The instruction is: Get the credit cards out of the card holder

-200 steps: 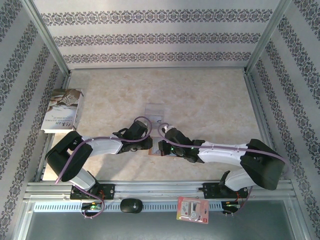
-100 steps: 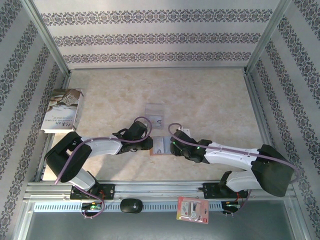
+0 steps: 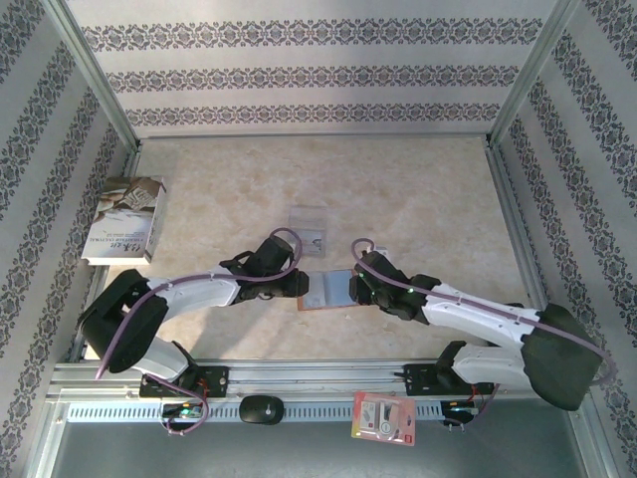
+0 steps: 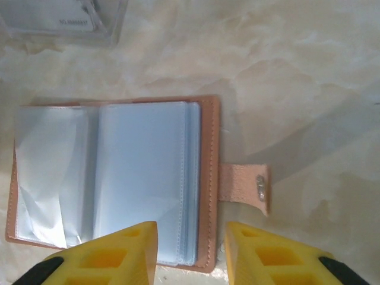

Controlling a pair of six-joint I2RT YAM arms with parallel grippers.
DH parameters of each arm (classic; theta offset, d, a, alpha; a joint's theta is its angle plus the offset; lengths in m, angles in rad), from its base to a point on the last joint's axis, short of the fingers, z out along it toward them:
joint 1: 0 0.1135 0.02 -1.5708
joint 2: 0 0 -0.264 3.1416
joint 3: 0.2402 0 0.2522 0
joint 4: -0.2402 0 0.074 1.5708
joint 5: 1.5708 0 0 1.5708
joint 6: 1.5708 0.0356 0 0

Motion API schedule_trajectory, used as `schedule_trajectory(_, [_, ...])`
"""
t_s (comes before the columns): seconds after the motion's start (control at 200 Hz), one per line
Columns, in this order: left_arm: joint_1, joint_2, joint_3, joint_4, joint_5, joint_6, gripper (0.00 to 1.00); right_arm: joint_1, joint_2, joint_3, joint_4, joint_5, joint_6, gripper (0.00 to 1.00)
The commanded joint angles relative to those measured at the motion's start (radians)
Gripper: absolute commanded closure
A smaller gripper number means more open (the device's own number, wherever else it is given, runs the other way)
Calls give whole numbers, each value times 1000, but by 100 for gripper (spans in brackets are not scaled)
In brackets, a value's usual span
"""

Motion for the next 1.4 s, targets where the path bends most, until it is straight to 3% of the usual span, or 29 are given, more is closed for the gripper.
schedule_trajectory(0.0, [-17, -12, 6, -36, -19, 2, 72, 24, 72, 66, 47, -127, -143, 62])
schedule_trajectory(0.18, [57, -154, -70, -106, -109, -13, 64, 122, 219, 172, 55, -123, -245, 62])
schedule_trajectory(0.425, [146, -334, -188, -154, -121, -34, 59, 178, 404, 355, -16, -86, -328, 64])
schedule_trajectory(0.794, [172, -371, -235, -141, -80, -40, 59, 225, 603, 481, -135, 18, -359, 65])
schedule_trajectory(1.174, [172, -349, -221, -98, -7, -22, 59, 234, 565, 442, -43, 13, -341, 98])
schedule_trajectory(1.394, [162, -339, -206, -72, -1, -28, 60, 220, 484, 376, 134, -87, -320, 100])
